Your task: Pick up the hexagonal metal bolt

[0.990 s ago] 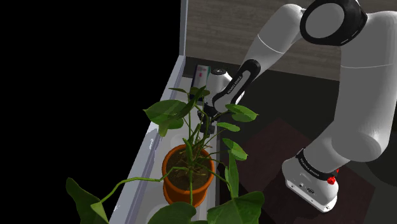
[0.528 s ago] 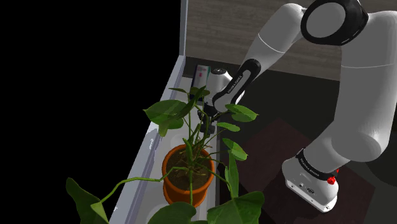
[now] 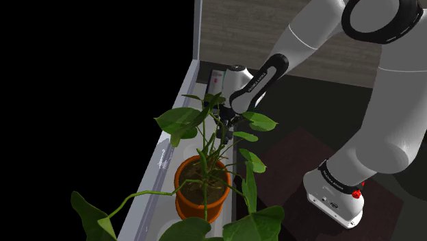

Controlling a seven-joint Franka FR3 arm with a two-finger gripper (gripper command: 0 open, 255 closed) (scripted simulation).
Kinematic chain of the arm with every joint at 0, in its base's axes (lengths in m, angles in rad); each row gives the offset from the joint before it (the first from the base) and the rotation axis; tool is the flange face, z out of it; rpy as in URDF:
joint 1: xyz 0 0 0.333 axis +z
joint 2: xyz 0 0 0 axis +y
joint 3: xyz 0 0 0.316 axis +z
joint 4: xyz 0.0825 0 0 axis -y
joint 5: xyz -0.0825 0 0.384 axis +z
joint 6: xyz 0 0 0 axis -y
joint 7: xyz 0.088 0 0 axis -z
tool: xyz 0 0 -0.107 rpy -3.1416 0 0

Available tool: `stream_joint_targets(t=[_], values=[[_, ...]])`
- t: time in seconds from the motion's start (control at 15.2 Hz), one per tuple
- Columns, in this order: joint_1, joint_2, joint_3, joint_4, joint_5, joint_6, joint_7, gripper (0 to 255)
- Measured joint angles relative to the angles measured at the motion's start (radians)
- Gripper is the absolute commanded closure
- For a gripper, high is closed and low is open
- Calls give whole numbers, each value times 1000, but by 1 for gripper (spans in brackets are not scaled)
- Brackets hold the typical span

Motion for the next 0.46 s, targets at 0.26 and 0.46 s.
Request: stream_joint_targets(t=[0.26,0.46], values=[[-15,-59,18,-12,19,-47,-15,255],[-25,-96,27,-21,32,-75,-27,255]])
